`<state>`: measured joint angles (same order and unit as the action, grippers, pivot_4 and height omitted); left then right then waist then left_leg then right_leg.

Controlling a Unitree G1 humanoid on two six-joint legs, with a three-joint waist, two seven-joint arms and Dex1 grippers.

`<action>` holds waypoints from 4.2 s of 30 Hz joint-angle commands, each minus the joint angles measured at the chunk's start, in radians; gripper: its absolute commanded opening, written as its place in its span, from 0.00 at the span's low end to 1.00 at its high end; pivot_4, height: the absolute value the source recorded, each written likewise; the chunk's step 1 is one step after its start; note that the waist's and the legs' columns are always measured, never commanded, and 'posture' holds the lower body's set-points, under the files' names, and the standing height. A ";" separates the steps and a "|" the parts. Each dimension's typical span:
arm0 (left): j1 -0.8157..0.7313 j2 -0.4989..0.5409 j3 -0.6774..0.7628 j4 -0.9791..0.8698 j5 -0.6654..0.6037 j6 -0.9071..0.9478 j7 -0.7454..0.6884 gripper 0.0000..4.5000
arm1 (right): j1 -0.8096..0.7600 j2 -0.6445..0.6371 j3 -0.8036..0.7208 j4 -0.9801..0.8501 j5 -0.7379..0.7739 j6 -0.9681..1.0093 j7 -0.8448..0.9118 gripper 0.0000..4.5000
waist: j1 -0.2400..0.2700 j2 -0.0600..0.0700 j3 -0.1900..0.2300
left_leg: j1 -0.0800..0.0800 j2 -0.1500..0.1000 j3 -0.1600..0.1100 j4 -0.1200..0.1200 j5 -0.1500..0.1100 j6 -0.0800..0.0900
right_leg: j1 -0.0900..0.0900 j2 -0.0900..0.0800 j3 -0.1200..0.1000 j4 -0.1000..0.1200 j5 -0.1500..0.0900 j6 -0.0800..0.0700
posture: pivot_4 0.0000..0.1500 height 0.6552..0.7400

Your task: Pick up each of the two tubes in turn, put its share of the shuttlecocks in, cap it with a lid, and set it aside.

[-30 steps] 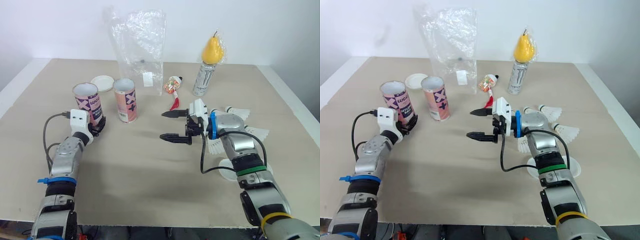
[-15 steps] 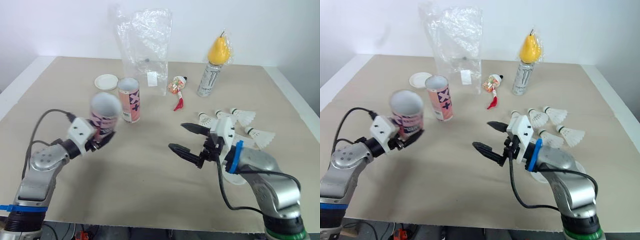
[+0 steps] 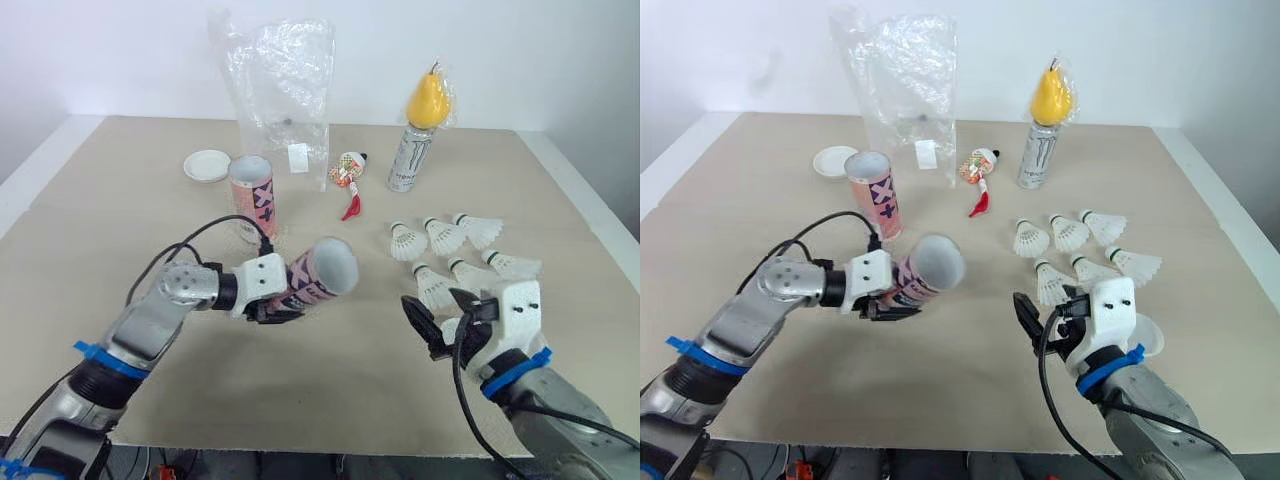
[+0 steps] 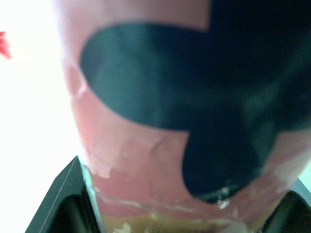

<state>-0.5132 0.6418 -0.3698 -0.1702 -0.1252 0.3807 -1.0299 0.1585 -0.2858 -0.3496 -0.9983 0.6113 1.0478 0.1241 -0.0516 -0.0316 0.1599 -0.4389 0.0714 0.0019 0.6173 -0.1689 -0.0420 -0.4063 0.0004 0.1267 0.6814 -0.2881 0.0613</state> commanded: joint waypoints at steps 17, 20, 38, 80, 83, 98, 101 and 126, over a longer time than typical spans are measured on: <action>-0.126 -0.059 -0.075 0.047 0.038 0.162 -0.066 0.67 | -0.125 0.026 0.086 0.224 -0.031 -0.097 -0.053 1.00 | 0.005 0.001 -0.001 | -0.001 -0.004 -0.004 0.001 0.001 0.002 | 0.003 -0.001 -0.001 0.000 -0.002 0.002 | 1.00 1.00; -0.116 -0.061 -0.070 0.037 0.038 0.167 -0.062 0.67 | -0.129 0.021 0.093 0.237 -0.034 -0.110 -0.047 1.00 | 0.005 0.001 -0.001 | -0.001 -0.004 -0.005 0.001 0.001 0.002 | 0.004 -0.001 -0.001 0.000 -0.001 0.002 | 1.00 1.00; -0.093 -0.080 -0.057 0.027 0.046 0.179 -0.020 0.67 | -0.229 0.069 0.143 0.359 -0.113 -0.133 -0.128 1.00 | 0.006 0.001 -0.001 | -0.001 -0.006 -0.006 0.001 0.002 0.003 | 0.005 -0.001 -0.001 0.000 -0.001 0.002 | 1.00 1.00; -0.074 -0.085 -0.029 0.012 0.027 0.225 0.022 0.66 | -0.269 0.153 0.221 0.285 -0.376 -0.041 -0.265 0.01 | 0.006 0.002 -0.001 | -0.001 -0.006 -0.007 0.001 0.003 0.005 | 0.005 -0.002 -0.001 0.000 0.000 0.002 | 1.00 1.00; -0.075 -0.083 -0.027 0.022 0.026 0.219 0.021 0.66 | -0.286 0.118 0.215 0.232 -0.368 -0.005 -0.237 0.01 | 0.006 0.002 -0.001 | -0.001 -0.006 -0.007 0.001 0.003 0.005 | 0.005 -0.002 -0.001 0.000 0.000 0.002 | 1.00 1.00; -0.148 -0.110 -0.041 0.133 0.013 0.186 -0.037 0.66 | -0.423 -0.636 0.010 0.233 -0.126 -0.531 0.787 0.01 | 0.006 0.003 0.000 | 0.000 -0.008 -0.008 0.000 0.004 0.006 | 0.007 -0.002 -0.002 -0.001 -0.001 0.003 | 1.00 1.00; -0.160 -0.120 -0.041 0.150 0.011 0.183 -0.049 0.66 | -0.423 -0.696 0.052 0.307 -0.166 -0.688 0.911 0.01 | 0.006 0.003 0.001 | -0.001 -0.008 -0.008 0.001 0.004 0.006 | 0.007 -0.003 -0.002 -0.001 -0.001 0.004 | 1.00 1.00; -0.152 -0.135 -0.047 0.126 0.017 0.198 -0.028 0.66 | -0.789 -0.627 0.434 0.729 -0.377 -1.093 1.104 0.43 | 0.009 0.003 0.001 | -0.001 -0.009 -0.007 0.003 0.004 0.006 | 0.007 -0.004 -0.002 -0.001 0.001 0.004 | 1.00 1.00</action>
<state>-0.6675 0.5139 -0.4150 -0.0325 -0.1154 0.5732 -1.0678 -0.6126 -0.9081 0.1053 -0.2669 0.2141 -0.0331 1.2053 -0.0423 -0.0282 0.1610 -0.4399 0.0623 -0.0057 0.6202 -0.1651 -0.0358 -0.3992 -0.0035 0.1251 0.6807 -0.2876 0.0656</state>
